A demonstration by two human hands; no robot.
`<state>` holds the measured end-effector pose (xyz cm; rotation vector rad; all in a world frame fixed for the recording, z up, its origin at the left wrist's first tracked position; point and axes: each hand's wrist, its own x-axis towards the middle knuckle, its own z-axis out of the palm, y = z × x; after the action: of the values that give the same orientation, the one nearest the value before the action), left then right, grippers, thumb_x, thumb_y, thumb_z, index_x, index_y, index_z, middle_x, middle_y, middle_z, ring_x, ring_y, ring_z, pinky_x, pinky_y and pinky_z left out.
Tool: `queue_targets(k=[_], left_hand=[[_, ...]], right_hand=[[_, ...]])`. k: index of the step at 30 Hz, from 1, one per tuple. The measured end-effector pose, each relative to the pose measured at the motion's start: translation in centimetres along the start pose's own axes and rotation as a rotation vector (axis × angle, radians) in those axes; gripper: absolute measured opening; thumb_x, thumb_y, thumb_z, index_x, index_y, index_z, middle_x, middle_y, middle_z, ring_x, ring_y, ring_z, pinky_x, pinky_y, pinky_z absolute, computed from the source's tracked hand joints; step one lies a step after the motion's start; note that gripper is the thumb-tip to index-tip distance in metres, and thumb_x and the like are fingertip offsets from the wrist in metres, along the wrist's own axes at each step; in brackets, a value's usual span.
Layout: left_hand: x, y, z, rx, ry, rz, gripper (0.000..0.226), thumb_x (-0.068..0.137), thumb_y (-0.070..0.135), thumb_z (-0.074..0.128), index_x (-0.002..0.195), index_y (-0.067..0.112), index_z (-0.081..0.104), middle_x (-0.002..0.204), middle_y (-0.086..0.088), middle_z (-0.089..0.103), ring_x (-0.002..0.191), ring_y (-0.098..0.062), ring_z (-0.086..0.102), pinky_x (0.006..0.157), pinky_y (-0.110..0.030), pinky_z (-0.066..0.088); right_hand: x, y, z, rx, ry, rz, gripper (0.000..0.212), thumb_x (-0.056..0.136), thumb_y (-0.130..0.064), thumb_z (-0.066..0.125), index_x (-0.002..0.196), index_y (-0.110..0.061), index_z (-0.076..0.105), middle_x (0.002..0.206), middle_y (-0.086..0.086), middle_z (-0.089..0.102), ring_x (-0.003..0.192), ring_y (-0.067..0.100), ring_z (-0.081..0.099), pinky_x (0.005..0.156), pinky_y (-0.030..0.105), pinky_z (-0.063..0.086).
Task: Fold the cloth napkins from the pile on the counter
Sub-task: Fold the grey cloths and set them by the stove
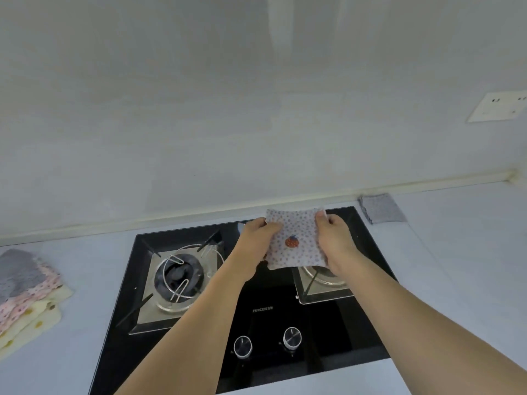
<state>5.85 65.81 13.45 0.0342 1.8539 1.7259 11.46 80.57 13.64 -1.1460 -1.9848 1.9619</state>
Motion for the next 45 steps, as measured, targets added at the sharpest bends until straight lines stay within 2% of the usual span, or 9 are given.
queue_targets(k=[7, 12, 15, 24, 27, 32, 36, 40, 45], left_hand=[[7.7, 0.1, 12.2, 0.137, -0.109, -0.035, 0.022, 0.097, 0.023, 0.057, 0.113, 0.009, 0.063, 0.107, -0.008, 0.073, 0.095, -0.023, 0.071, 0.075, -0.038, 0.060], [15.7, 0.5, 21.6, 0.172, -0.030, -0.029, 0.017, 0.096, 0.020, 0.059, 0.103, 0.006, 0.064, 0.099, -0.010, 0.072, 0.085, -0.024, 0.072, 0.064, -0.034, 0.058], [20.4, 0.3, 25.3, 0.182, -0.002, -0.041, 0.016, 0.096, 0.017, 0.059, 0.103, 0.003, 0.063, 0.099, -0.013, 0.071, 0.087, -0.028, 0.072, 0.072, -0.044, 0.061], [31.0, -3.7, 31.8, 0.270, 0.074, -0.059, 0.013, 0.095, 0.013, 0.056, 0.098, 0.003, 0.063, 0.092, -0.011, 0.069, 0.075, -0.022, 0.068, 0.051, -0.028, 0.057], [32.2, -5.0, 32.3, 0.319, 0.090, -0.050, 0.014, 0.095, 0.012, 0.053, 0.097, 0.006, 0.066, 0.090, -0.011, 0.069, 0.070, -0.019, 0.065, 0.046, -0.024, 0.052], [33.1, -6.2, 32.9, 0.433, 0.139, -0.022, 0.018, 0.091, 0.015, 0.054, 0.095, 0.001, 0.065, 0.085, -0.013, 0.069, 0.073, -0.027, 0.069, 0.052, -0.038, 0.059], [32.7, -6.1, 33.3, 0.534, 0.173, -0.007, 0.016, 0.090, 0.017, 0.053, 0.079, 0.005, 0.055, 0.068, -0.004, 0.053, 0.055, -0.018, 0.055, 0.044, -0.025, 0.047], [31.5, -5.4, 33.5, 0.554, 0.206, 0.015, 0.011, 0.090, 0.021, 0.054, 0.086, 0.011, 0.057, 0.073, 0.000, 0.055, 0.063, -0.016, 0.052, 0.053, -0.024, 0.041], [28.1, -4.0, 32.5, 0.802, 0.264, 0.143, 0.036, 0.096, 0.029, 0.049, 0.128, 0.012, 0.049, 0.121, -0.004, 0.055, 0.105, -0.022, 0.056, 0.084, -0.032, 0.047]], right_hand=[[9.0, 0.0, -12.2, -0.038, 0.029, 0.054, 0.044, 0.097, -0.047, 0.046, 0.102, -0.006, 0.061, 0.106, 0.018, 0.066, 0.093, 0.034, 0.067, 0.084, 0.054, 0.056], [18.1, -1.0, -20.9, 0.027, -0.044, 0.131, 0.025, 0.100, -0.026, 0.045, 0.099, -0.011, 0.065, 0.100, 0.008, 0.067, 0.089, 0.024, 0.065, 0.074, 0.036, 0.056], [23.6, -1.0, -23.7, -0.018, -0.033, 0.151, 0.028, 0.098, -0.015, 0.044, 0.113, -0.002, 0.062, 0.113, 0.015, 0.065, 0.103, 0.032, 0.063, 0.088, 0.043, 0.054], [35.3, 3.0, -26.1, -0.292, -0.026, 0.039, 0.027, 0.090, -0.002, 0.043, 0.093, 0.005, 0.069, 0.100, 0.022, 0.069, 0.092, 0.037, 0.067, 0.086, 0.057, 0.054], [37.0, 4.7, -26.4, -0.359, -0.028, 0.003, 0.025, 0.086, -0.005, 0.046, 0.091, 0.005, 0.068, 0.098, 0.025, 0.068, 0.088, 0.036, 0.067, 0.078, 0.048, 0.057], [37.8, 5.5, -26.4, -0.401, -0.007, -0.042, 0.028, 0.088, -0.006, 0.044, 0.101, -0.007, 0.069, 0.102, 0.012, 0.068, 0.095, 0.030, 0.063, 0.088, 0.046, 0.054], [38.0, 5.6, -26.3, -0.433, 0.022, -0.085, 0.032, 0.089, -0.007, 0.043, 0.112, -0.010, 0.065, 0.113, 0.008, 0.065, 0.100, 0.025, 0.059, 0.092, 0.043, 0.051], [37.2, 5.8, -26.5, -0.458, 0.058, -0.096, 0.039, 0.093, -0.007, 0.044, 0.131, -0.002, 0.052, 0.131, 0.014, 0.055, 0.117, 0.030, 0.053, 0.099, 0.041, 0.043], [34.0, 5.1, -25.9, -0.581, 0.057, -0.261, 0.051, 0.092, -0.012, 0.048, 0.142, -0.007, 0.040, 0.141, 0.014, 0.045, 0.130, 0.030, 0.042, 0.107, 0.042, 0.037]])
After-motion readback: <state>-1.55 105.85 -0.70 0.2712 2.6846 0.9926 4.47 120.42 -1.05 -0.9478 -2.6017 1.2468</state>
